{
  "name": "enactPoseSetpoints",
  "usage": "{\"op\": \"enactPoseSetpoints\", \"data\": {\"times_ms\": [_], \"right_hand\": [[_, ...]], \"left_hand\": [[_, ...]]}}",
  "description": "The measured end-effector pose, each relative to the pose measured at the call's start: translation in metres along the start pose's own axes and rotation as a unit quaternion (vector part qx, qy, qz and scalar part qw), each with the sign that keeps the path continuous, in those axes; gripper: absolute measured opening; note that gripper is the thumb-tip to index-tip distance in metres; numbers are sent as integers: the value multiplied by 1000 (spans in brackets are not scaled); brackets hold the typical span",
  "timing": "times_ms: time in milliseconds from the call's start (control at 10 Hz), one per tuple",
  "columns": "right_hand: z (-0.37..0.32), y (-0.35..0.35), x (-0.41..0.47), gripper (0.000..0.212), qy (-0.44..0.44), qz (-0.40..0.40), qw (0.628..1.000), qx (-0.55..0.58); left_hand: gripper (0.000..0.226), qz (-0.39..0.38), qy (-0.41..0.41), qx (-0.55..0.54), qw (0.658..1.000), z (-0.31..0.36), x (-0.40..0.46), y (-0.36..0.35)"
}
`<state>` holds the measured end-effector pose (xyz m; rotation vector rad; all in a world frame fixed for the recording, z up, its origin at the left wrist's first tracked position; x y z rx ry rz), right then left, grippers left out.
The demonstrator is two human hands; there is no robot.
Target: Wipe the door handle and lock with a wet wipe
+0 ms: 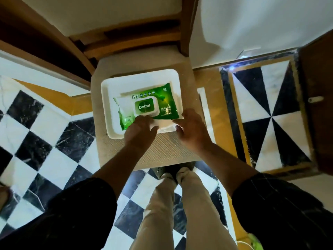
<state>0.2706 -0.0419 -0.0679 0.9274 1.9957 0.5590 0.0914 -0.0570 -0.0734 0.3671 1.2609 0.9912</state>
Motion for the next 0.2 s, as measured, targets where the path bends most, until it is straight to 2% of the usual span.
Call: {"op": "enactPoseSetpoints", "data": {"times_ms": [100, 200], "right_hand": [[8, 23, -30, 20, -16, 38, 998, 55], [34, 40, -71, 13, -95, 53, 990, 94]], "left_hand": [[51, 15, -50, 82, 995, 11, -16, 27], [49, -5, -113, 137, 984, 24, -34, 49]]}}
Point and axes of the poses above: each hand's wrist, its own x-axis towards the middle knuckle, its own y-axis out of the back of the hand, z = x × y, the point moved 4 cm from there along x, towards the middle knuckle, and after that the axes turned 13 degrees about -z, right-handed, at the moved point
